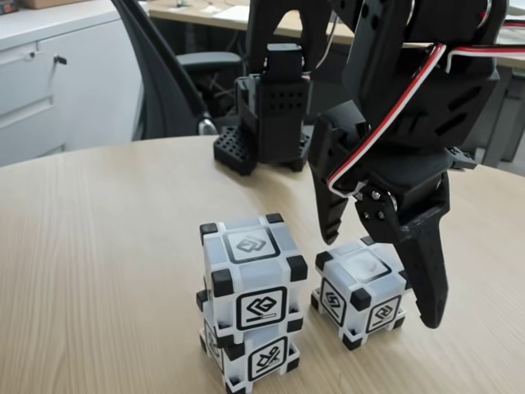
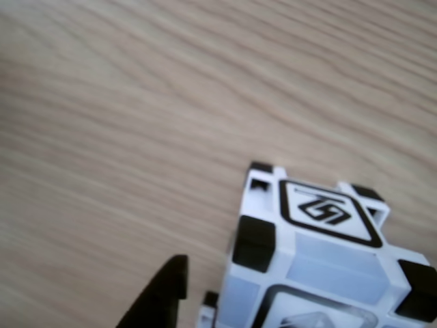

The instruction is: Stack cubes from left to right.

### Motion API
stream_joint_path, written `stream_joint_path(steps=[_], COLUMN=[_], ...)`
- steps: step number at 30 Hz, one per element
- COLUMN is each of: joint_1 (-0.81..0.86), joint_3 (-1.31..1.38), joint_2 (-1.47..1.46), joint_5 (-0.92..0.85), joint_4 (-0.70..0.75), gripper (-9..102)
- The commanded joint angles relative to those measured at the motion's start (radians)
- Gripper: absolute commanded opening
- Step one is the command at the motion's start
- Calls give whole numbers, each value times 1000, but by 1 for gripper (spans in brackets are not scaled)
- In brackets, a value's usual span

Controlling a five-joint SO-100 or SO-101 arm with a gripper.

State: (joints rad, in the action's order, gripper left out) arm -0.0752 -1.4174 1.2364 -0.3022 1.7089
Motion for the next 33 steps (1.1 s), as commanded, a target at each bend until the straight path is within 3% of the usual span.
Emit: stream_joint_path(steps=[1, 13, 20, 26, 33], joint_1=[5, 5, 9, 23, 23], joint_3=[9, 20, 23, 26, 26], joint_2=[6, -49, -94, -95, -95], joint_5=[11, 18, 20, 14, 18], joint_4=[-9, -9, -9, -9, -9], gripper=[42, 41, 30, 29, 3])
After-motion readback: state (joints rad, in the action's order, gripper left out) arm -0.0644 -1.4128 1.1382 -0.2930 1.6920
